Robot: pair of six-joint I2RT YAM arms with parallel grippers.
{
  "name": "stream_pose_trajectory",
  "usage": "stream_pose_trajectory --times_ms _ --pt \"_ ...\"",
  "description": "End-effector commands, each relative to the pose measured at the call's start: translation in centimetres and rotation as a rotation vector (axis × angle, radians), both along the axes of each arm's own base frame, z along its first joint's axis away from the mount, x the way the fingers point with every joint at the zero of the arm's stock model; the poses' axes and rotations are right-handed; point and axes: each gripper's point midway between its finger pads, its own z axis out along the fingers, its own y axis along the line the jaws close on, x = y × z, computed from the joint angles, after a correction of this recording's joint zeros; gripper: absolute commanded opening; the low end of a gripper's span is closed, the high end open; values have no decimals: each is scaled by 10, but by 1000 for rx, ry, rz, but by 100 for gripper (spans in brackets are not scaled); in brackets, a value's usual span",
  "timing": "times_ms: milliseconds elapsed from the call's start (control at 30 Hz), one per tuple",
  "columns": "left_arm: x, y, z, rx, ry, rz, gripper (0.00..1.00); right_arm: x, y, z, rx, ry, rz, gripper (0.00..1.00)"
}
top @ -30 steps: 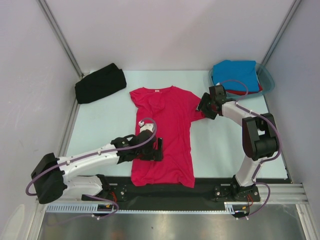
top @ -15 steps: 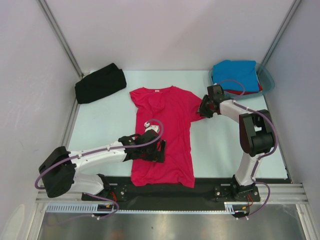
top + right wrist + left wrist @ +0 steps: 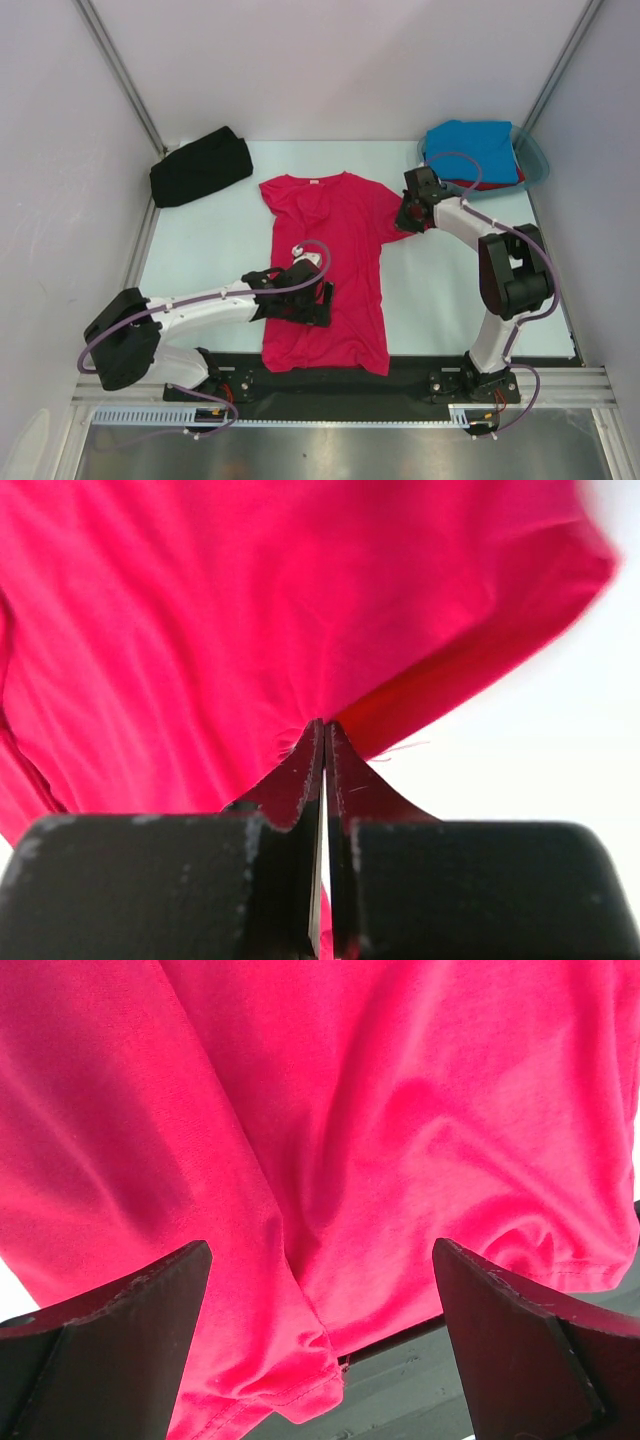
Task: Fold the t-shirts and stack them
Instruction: Fold the tshirt
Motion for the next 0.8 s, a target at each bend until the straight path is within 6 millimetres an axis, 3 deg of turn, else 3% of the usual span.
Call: stream_pose_trajectory --times_ms 0,167,433,500,533,600,767 --pt "6 -10 7 -38 -16 -22 100 16 20 56 -74 -143 77 0" --pt "5 -6 5 -32 -14 -14 100 20 46 64 -143 -152 158 0" --pt "4 3 1 -42 -7 13 100 24 102 31 -214 -71 311 4" --pt "4 4 0 -44 -7 17 100 20 107 17 -241 -31 338 9" --pt "3 5 -1 -43 -3 17 100 18 113 12 -243 -21 355 18" --pt "3 6 -3 -43 0 20 100 15 120 -4 -263 15 375 22" --pt "4 11 -7 -38 8 32 100 7 120 -11 -285 26 379 21"
